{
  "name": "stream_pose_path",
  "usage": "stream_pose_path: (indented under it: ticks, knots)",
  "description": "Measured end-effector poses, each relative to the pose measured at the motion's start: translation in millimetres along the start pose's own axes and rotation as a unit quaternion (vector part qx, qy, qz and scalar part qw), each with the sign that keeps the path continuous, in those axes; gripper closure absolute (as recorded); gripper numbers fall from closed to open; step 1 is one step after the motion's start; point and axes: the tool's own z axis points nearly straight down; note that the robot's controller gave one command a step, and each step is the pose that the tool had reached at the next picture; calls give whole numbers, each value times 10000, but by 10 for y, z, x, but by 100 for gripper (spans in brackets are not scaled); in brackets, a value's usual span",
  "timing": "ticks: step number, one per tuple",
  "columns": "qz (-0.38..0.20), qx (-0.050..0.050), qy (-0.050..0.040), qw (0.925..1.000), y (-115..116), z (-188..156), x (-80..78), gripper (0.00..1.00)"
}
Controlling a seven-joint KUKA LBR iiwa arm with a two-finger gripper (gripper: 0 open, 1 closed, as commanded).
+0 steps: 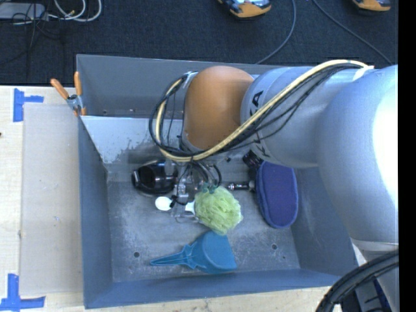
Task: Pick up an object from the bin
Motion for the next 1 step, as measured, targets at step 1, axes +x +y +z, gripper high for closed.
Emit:
stream_pose_path:
  ticks: [1]
  knots:
    - [-2510, -11, -39, 9680, 801, 300, 246, 0]
